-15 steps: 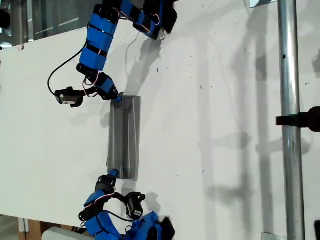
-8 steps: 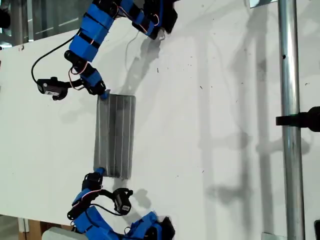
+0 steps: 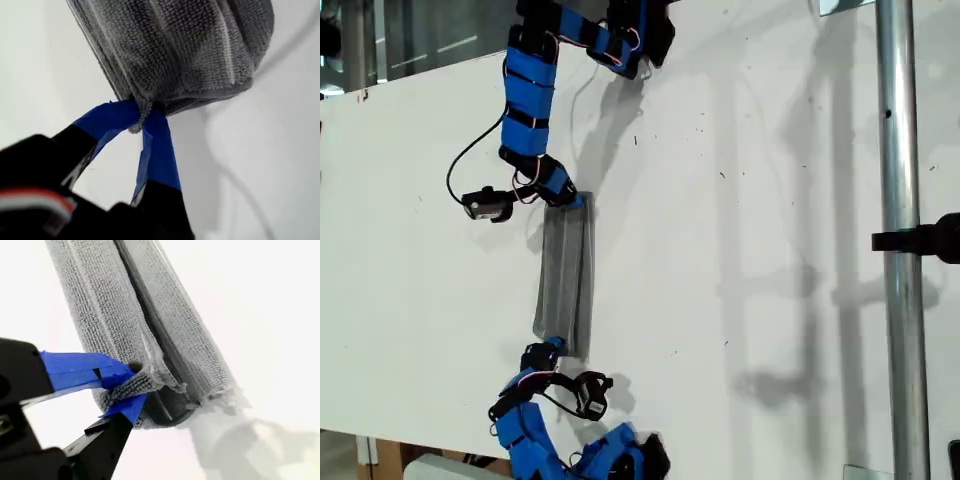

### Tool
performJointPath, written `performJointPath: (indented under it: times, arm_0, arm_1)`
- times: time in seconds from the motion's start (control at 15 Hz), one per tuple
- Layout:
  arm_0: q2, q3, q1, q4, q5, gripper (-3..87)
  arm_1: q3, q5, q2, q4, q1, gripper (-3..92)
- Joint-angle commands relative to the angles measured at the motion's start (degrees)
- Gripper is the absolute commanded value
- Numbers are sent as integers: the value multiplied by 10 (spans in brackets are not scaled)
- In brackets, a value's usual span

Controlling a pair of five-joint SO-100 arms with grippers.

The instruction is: Grasp corners of a towel and fold twice.

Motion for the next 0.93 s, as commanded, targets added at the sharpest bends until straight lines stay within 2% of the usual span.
performJointPath:
  times: [0.0, 0.2, 0.4, 0.73, 0.87]
  arm_0:
    - [11, -55, -22, 34, 16, -29]
    - [-48, -271, -62, 135, 75, -29]
    - [-123, -438, -77, 207, 105, -29]
    - [-111, -429, -87, 192, 114, -29]
    - [-93, -354, -82, 179, 103, -29]
  arm_1:
    - [-36, -25, 33, 31, 54, -2]
    - [-140, -83, 67, 85, 146, -2]
    - [-194, -100, 76, 105, 178, -2]
    - [-185, -102, 146, 109, 172, -2]
    - [-150, -91, 142, 110, 142, -2]
